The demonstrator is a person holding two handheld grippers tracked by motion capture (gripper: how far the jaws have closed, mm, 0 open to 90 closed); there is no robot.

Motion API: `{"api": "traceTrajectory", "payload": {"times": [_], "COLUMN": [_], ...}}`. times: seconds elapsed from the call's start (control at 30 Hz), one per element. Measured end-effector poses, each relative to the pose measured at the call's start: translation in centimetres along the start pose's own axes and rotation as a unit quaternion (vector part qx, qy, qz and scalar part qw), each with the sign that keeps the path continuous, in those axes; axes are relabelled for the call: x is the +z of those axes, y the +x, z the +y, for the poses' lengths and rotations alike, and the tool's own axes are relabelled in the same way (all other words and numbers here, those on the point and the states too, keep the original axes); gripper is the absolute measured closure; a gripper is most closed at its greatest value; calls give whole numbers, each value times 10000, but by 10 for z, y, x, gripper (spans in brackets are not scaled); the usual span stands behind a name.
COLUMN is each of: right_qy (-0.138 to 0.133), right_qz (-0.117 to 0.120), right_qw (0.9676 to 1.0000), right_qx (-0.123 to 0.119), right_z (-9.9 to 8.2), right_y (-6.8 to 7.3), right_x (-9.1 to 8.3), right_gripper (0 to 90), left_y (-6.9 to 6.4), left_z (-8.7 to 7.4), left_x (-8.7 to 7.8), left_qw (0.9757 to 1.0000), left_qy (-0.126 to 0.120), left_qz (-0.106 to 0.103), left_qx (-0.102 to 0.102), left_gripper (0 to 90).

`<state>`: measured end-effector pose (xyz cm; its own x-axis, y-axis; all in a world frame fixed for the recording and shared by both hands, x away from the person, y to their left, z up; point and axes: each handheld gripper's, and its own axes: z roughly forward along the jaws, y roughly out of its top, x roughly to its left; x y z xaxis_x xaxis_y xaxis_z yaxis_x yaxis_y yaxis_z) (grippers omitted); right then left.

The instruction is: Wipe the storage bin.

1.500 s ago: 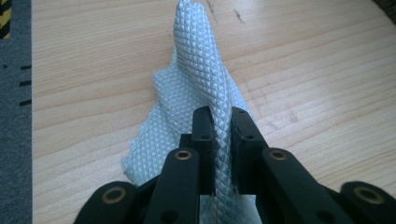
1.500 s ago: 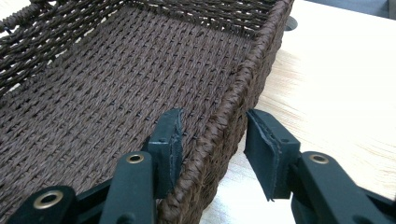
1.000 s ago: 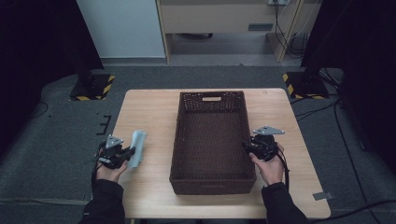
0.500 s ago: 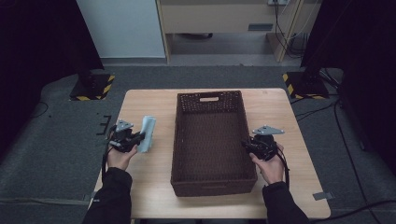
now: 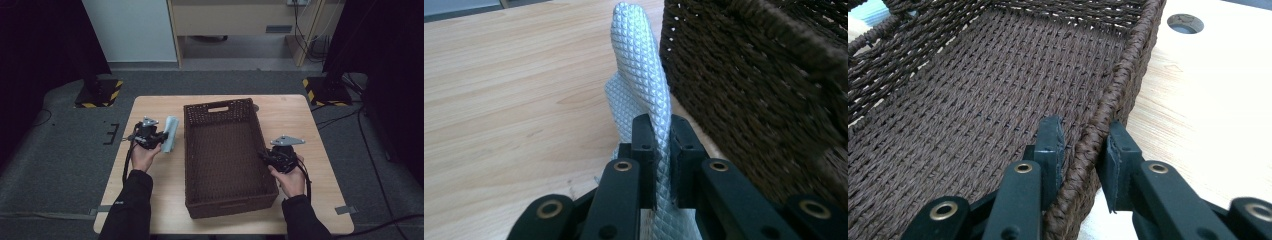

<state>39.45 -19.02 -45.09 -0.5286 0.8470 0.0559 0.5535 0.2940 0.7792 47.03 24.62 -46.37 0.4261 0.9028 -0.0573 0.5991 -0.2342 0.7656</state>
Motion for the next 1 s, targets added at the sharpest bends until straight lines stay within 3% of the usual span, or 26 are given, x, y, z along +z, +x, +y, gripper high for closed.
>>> {"api": "traceTrajectory", "payload": {"times": [0.27, 0.5, 0.6, 0.67, 0.8, 0.9, 1.0], "right_qy": [25, 20, 26, 23, 18, 12, 5], "right_qz": [36, 57, 65, 72, 96, 104, 98], "right_qw": [10000, 10000, 10000, 10000, 9999, 9999, 9999], "right_qx": [-56, -28, -22, -35, -44, -44, -46], "right_z": [0, -1, -1, -1, -1, -1, -1], "right_y": [3, 2, 2, 1, 1, 1, 1], "right_x": [-1, -1, -1, -1, -1, -1, -1], "right_gripper": [727, 719, 714, 713, 711, 710, 710], "left_y": [-7, -17, -17, -16, -13, -14, -16], "left_z": [5, -11, -14, -11, 2, 15, 24], "left_x": [27, 56, 58, 53, 30, 15, 7], "left_qw": [9999, 9983, 9981, 9985, 9986, 9978, 9972], "left_qy": [132, 564, 581, 449, -56, -340, -443], "left_qz": [-20, -102, -199, -300, -519, -552, -554], "left_qx": [49, 73, 34, -23, -49, 114, 242], "left_gripper": [832, 834, 835, 836, 837, 837, 837]}}
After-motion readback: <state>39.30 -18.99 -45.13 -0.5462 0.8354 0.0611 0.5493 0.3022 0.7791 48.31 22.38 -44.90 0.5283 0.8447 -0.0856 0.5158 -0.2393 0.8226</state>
